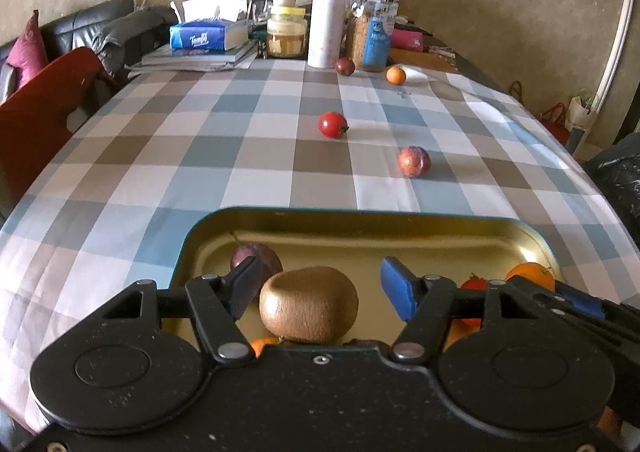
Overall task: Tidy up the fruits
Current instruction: 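Lower the kiwi into the tray and open the left tool while the right releases the orange, then move the left tool to a red tomato while the right tool approaches a red plum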
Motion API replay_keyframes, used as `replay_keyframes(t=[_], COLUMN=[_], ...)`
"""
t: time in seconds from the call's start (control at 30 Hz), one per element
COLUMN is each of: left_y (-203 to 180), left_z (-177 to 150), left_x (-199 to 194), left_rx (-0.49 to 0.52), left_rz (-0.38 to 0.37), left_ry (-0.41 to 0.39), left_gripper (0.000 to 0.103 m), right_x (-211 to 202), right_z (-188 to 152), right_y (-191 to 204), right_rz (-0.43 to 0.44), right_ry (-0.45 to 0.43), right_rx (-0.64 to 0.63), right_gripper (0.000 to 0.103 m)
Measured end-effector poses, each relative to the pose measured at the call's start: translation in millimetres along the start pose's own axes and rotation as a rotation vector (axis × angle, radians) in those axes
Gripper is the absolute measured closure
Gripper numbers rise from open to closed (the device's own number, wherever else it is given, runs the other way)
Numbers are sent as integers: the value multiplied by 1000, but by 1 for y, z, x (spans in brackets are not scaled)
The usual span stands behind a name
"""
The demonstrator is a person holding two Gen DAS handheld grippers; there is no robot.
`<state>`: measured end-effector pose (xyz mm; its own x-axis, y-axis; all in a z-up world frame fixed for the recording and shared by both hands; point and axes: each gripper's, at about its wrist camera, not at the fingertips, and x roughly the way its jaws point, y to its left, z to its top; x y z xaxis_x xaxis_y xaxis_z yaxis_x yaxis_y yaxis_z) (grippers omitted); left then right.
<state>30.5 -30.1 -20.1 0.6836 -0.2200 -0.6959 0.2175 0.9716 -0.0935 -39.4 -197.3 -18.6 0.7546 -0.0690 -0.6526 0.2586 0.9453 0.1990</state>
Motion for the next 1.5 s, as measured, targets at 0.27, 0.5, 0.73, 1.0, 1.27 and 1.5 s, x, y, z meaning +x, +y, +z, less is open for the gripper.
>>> replay_keyframes(t=[0.27,0.5,0.73,1.0,1.27,1.5], left_y=[5,7,6,2,4,8], left_z=[-4,-4,-4,-2,2,1], left_x=[1,0,-2,-7,-3,1], left_rx=[-21,-27,-24,-10,-10,-21], left_rz=[13,15,7,9,58,65], left_ry=[15,12,5,-12,-14,1], left_gripper=[34,34,34,34,34,33], right_x=[-2,-5,-3,-21,-15,-8], right_z=[-2,-3,-2,10,4,1], right_y=[-1,1,6,18,25,24], right_rz=[29,-8,-23,-20,7,9], right_ry=[13,-27,-25,-181,-127,-82], right_rx=[29,25,-12,-58,-88,-86], right_gripper=[60,60,61,61,61,61])
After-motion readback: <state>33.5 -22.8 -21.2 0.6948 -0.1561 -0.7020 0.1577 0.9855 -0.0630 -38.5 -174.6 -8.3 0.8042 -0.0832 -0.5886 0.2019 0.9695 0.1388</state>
